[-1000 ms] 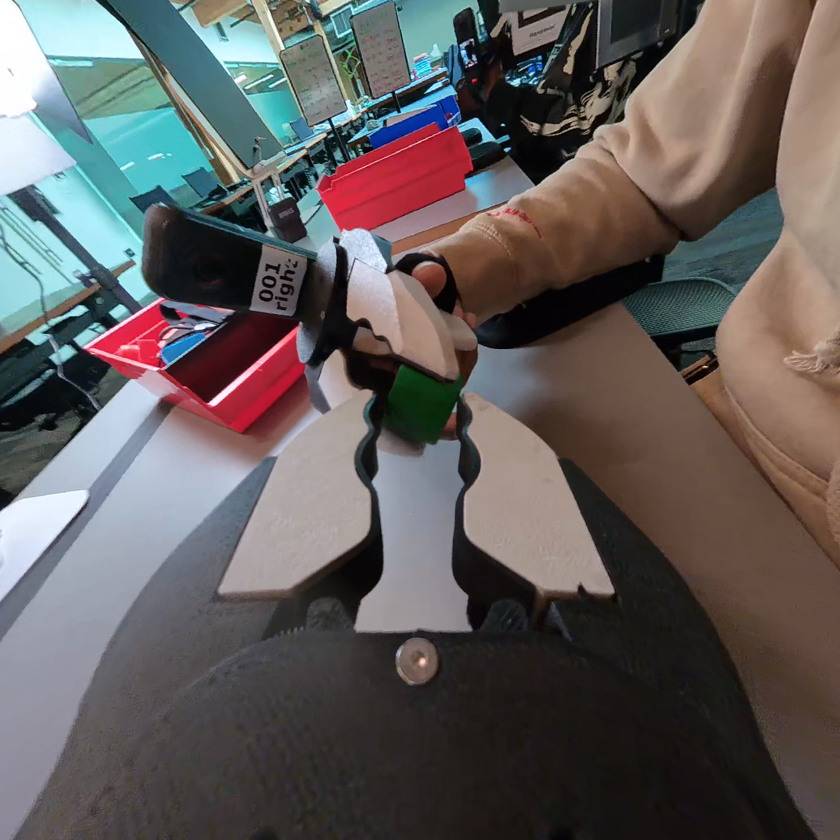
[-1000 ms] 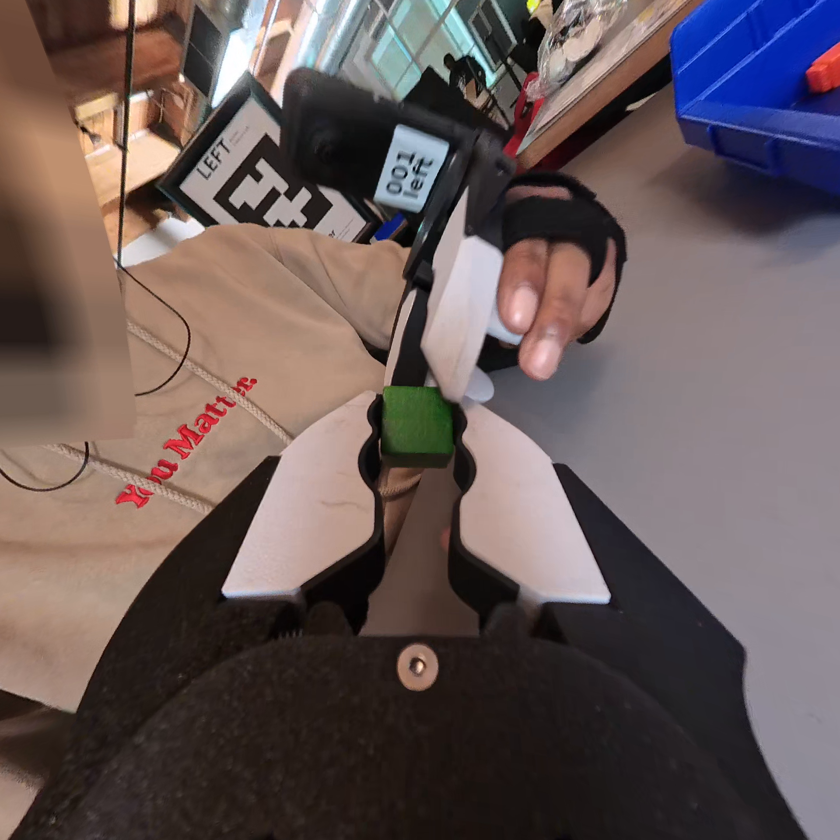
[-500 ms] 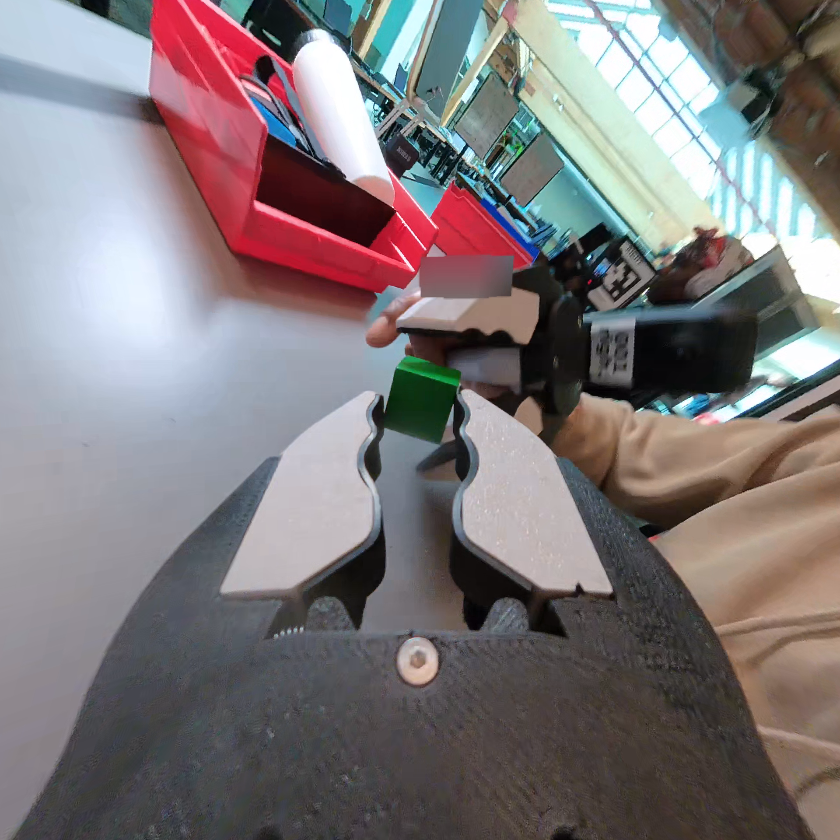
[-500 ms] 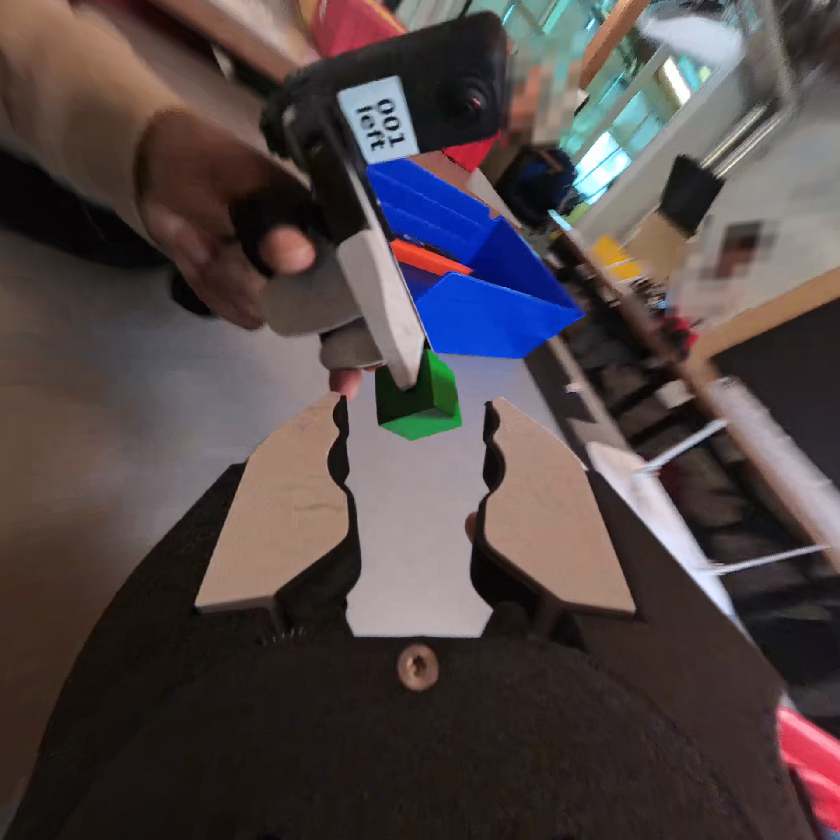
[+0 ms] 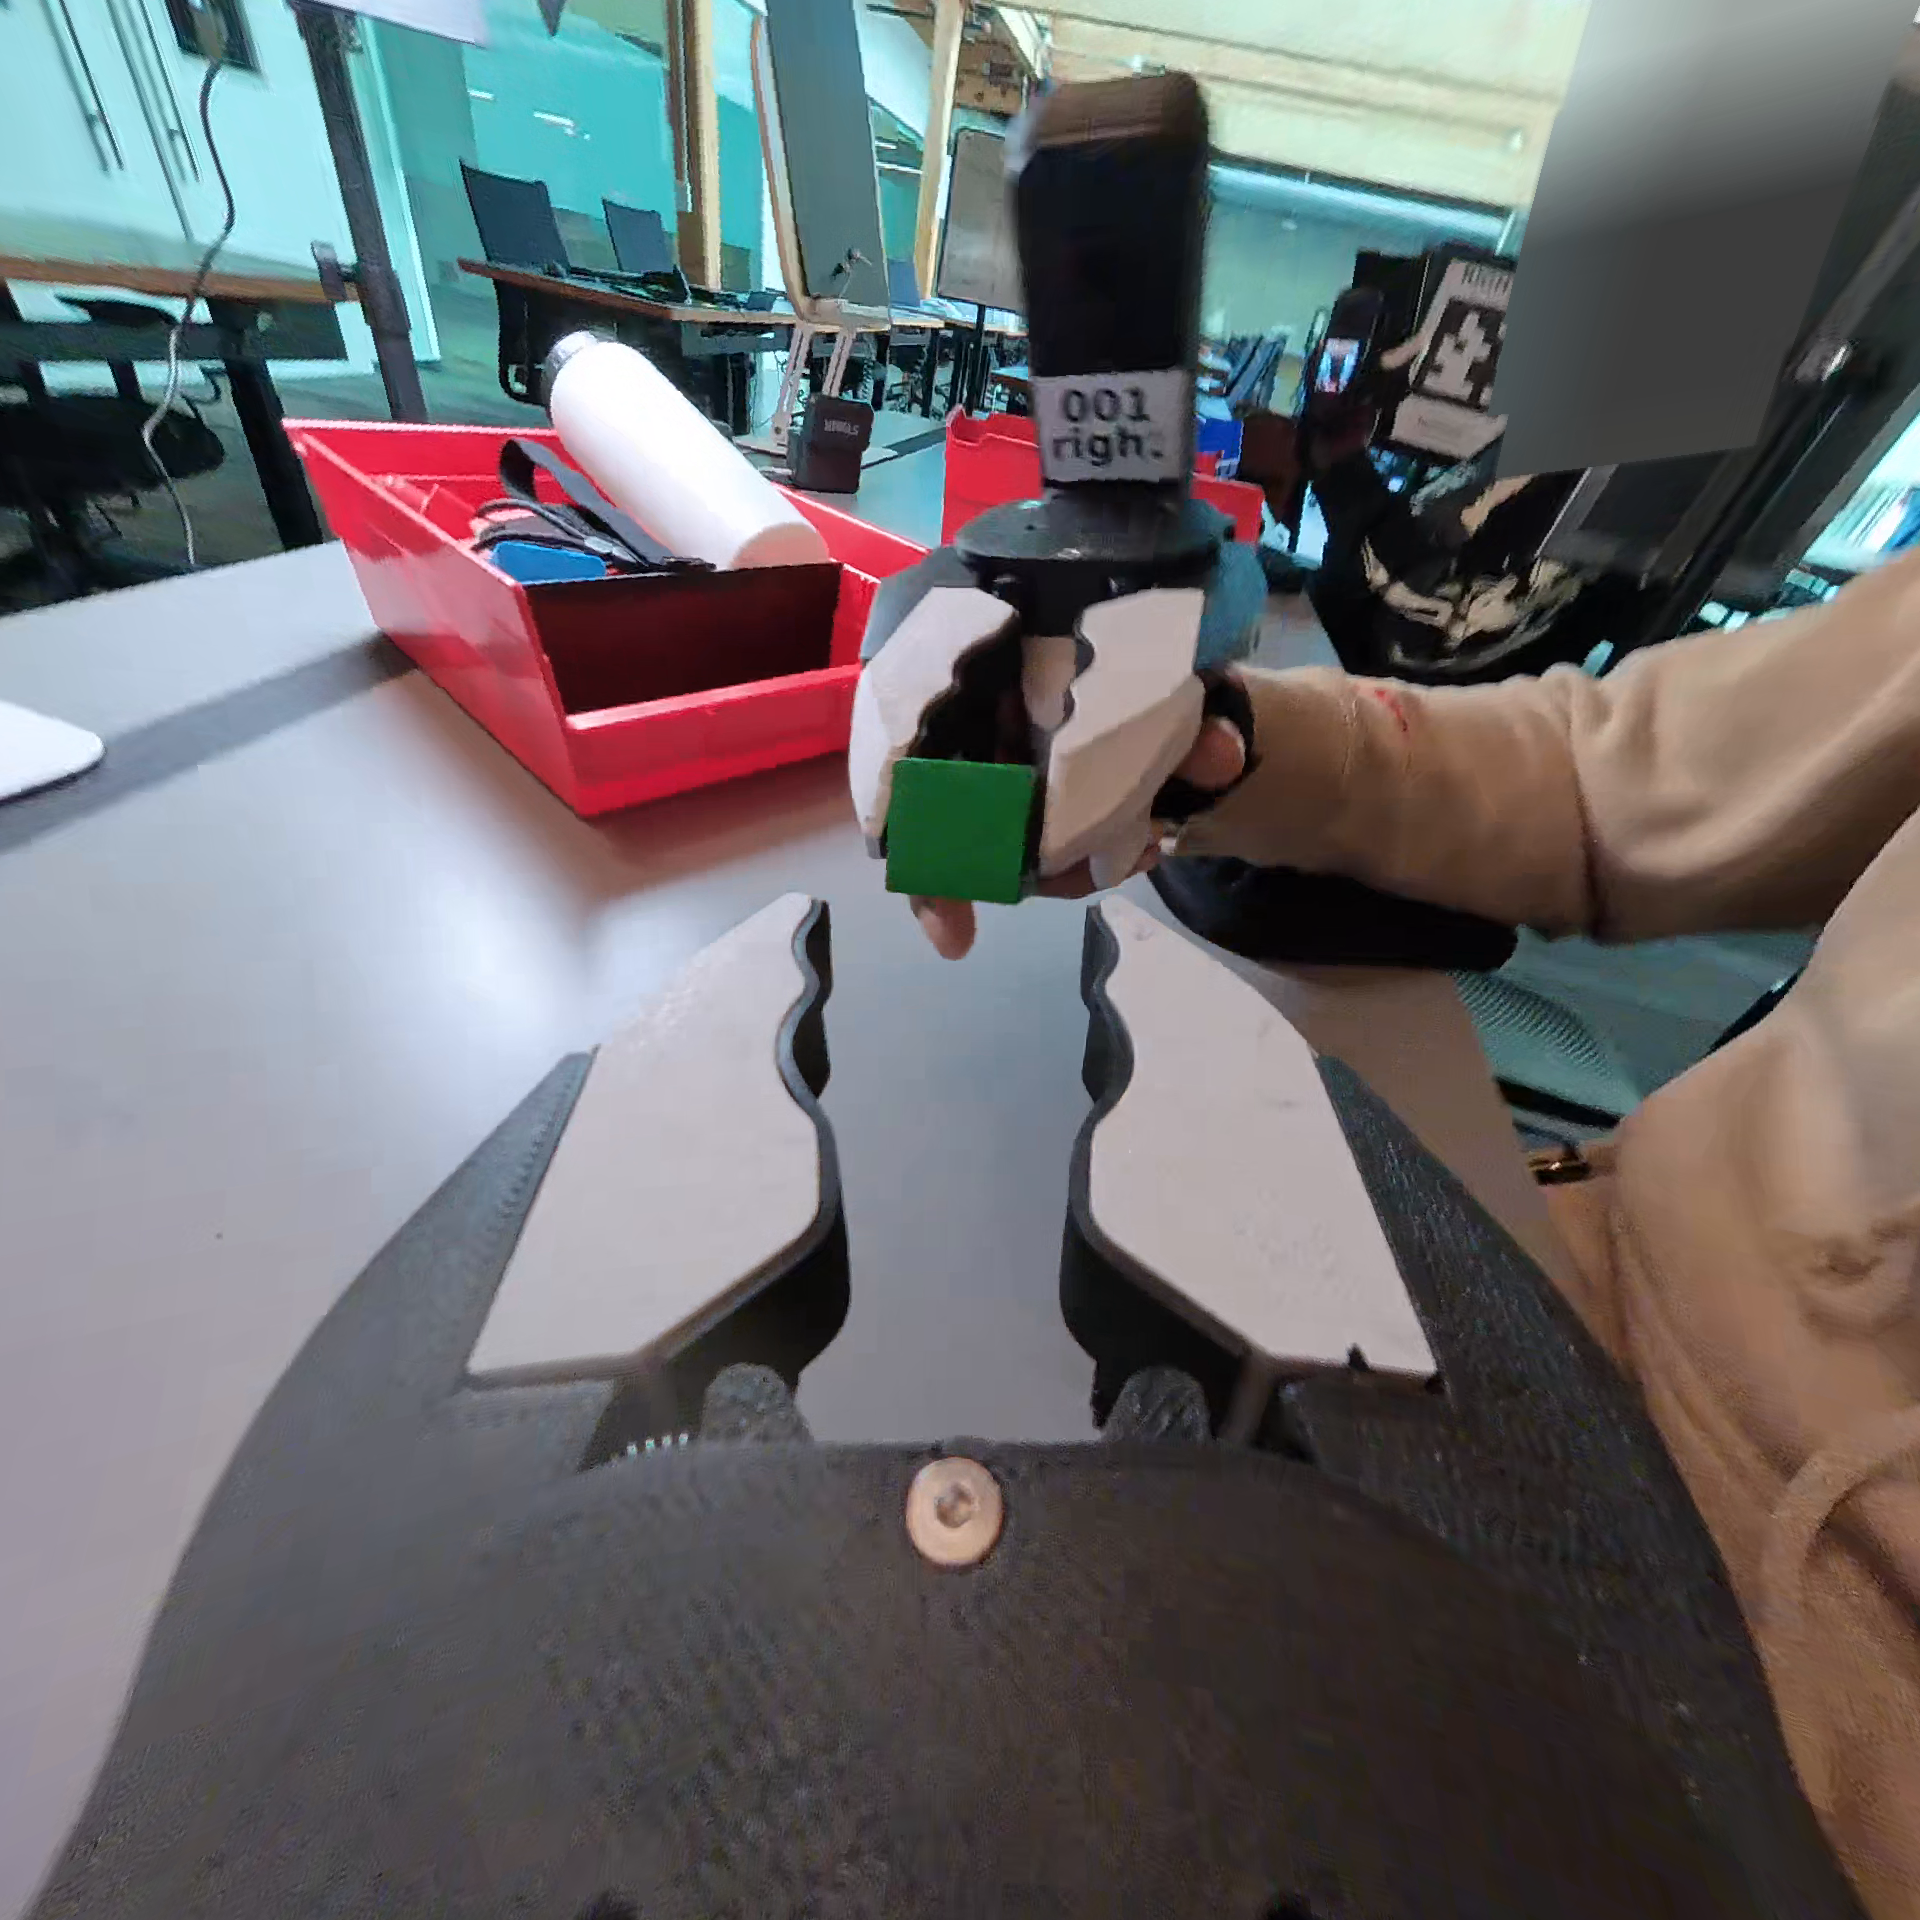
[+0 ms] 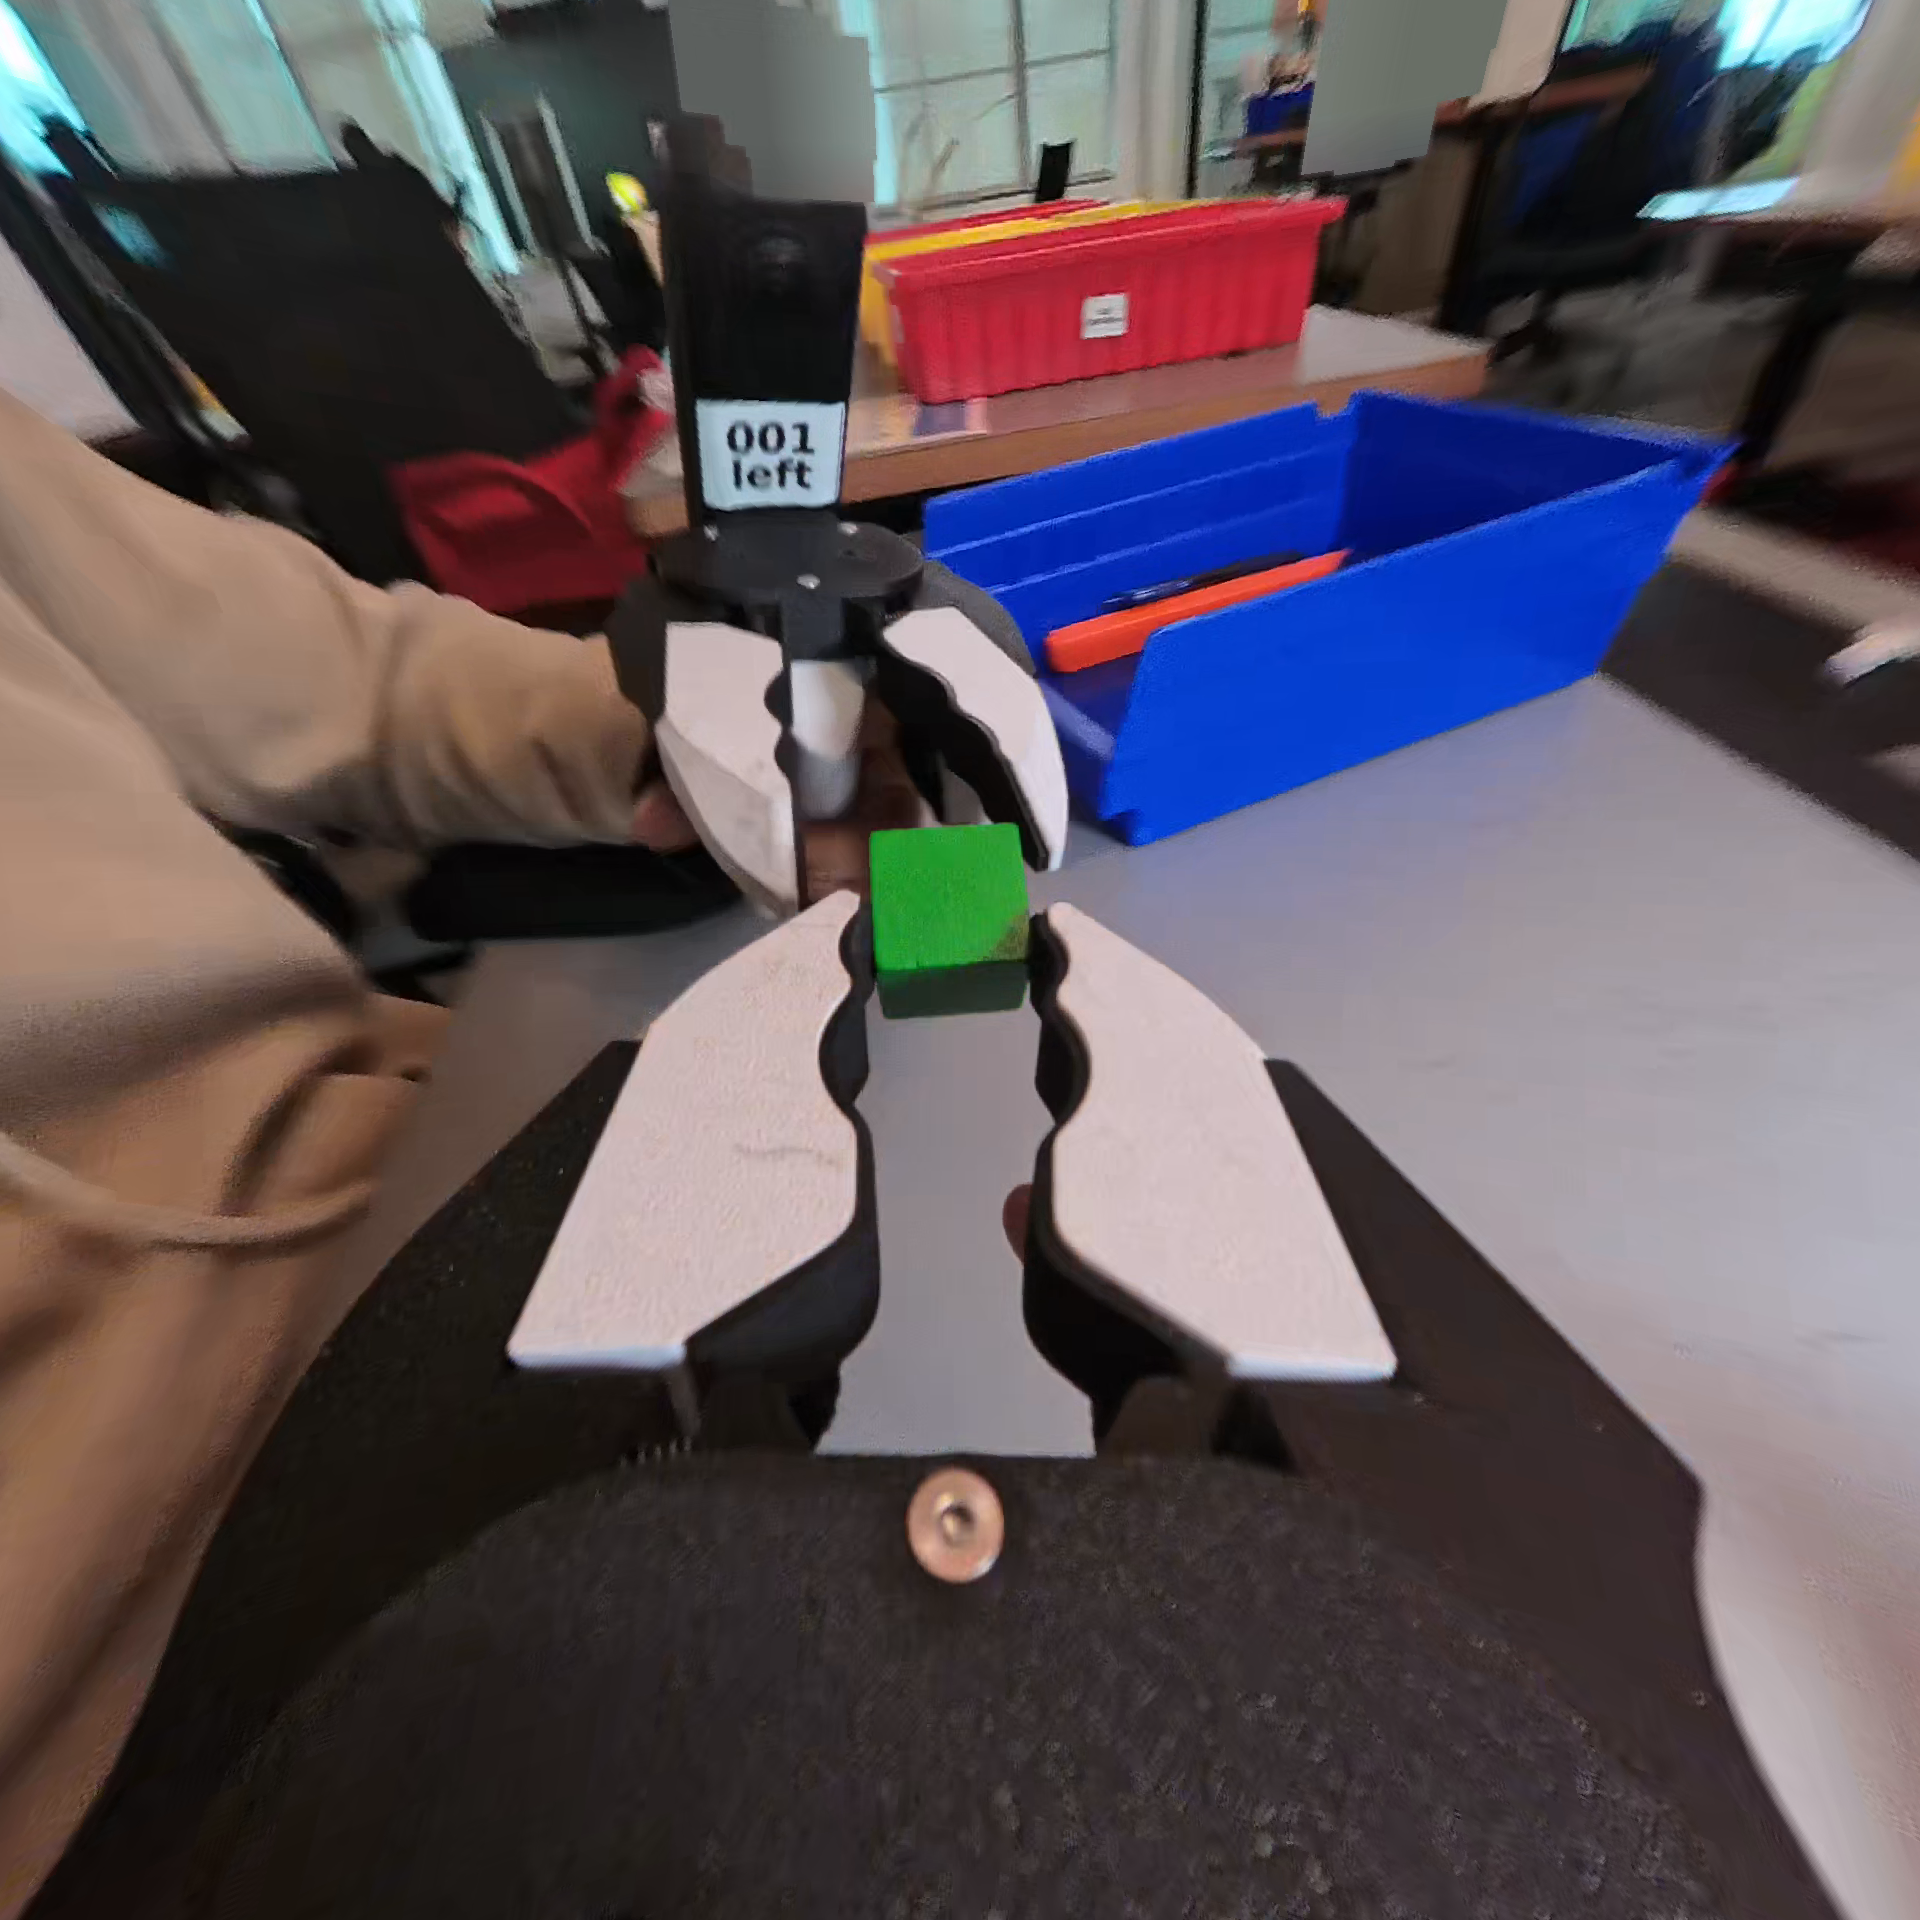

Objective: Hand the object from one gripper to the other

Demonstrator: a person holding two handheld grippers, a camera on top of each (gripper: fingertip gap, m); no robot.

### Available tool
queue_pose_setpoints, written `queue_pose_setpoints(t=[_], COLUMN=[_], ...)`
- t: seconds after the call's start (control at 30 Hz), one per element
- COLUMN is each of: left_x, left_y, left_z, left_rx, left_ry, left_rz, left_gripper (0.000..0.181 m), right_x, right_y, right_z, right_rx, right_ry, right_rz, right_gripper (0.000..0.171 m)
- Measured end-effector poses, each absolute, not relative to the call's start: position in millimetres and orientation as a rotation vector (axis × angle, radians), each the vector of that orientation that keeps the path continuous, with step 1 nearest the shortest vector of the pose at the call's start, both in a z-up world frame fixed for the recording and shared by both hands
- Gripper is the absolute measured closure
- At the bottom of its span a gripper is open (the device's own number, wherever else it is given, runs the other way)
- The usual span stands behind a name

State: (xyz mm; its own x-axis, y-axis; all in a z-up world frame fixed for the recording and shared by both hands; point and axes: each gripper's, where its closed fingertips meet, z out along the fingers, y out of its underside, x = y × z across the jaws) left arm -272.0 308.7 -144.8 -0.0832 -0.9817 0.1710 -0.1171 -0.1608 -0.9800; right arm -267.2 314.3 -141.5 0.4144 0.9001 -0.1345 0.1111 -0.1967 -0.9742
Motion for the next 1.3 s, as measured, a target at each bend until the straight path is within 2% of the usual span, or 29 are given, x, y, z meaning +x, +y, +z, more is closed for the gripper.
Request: queue_pose_setpoints(t=[0.3,0.47,0.63,0.7,0.77,0.83,0.97,1.13,1.23,1.3], left_x=[-269.6,-270.1,-269.5,-269.1,-268.0,-267.5,-270.7,-269.6,-267.2,-266.3], left_y=[297.9,300.7,295.8,289.0,291.9,300.2,315.6,320.4,313.8,310.2], left_z=[-147.6,-149.9,-152.2,-155.4,-156.9,-155.7,-153.7,-166.1,-168.0,-166.3], left_rx=[-1.142,-1.174,-1.109,-1.078,-1.108,-1.197,-1.454,-1.737,-1.784,-1.782], left_ry=[1.410,1.403,1.450,1.488,1.475,1.420,1.253,1.099,1.076,1.075], left_rz=[-1.053,-1.063,-1.010,-1.010,-0.997,-1.039,-1.341,-1.622,-1.715,-1.746], left_gripper=[0.139,0.144,0.134,0.144,0.145,0.146,0.146,0.146,0.146,0.144], right_x=[-281.4,-282.6,-283.6,-285.9,-285.6,-282.2,-268.7,-273.4,-280.1,-278.7], right_y=[304.9,304.8,295.5,291.1,294.2,303.8,317.8,317.9,321.7,324.3], right_z=[-146.8,-149.1,-156.1,-159.7,-160.7,-155.8,-145.1,-158.6,-176.1,-172.7], right_rx=[-1.806,-1.882,-1.957,-1.977,-1.972,-1.903,-1.690,-1.471,-1.413,-1.377], right_ry=[-0.720,-0.656,-0.645,-0.658,-0.641,-0.638,-0.802,-1.132,-1.267,-1.265], right_rz=[1.393,1.433,1.572,1.619,1.610,1.525,1.124,0.472,0.160,0.063], right_gripper=[0.143,0.143,0.143,0.143,0.143,0.143,0.119,0.108,0.110,0.131])
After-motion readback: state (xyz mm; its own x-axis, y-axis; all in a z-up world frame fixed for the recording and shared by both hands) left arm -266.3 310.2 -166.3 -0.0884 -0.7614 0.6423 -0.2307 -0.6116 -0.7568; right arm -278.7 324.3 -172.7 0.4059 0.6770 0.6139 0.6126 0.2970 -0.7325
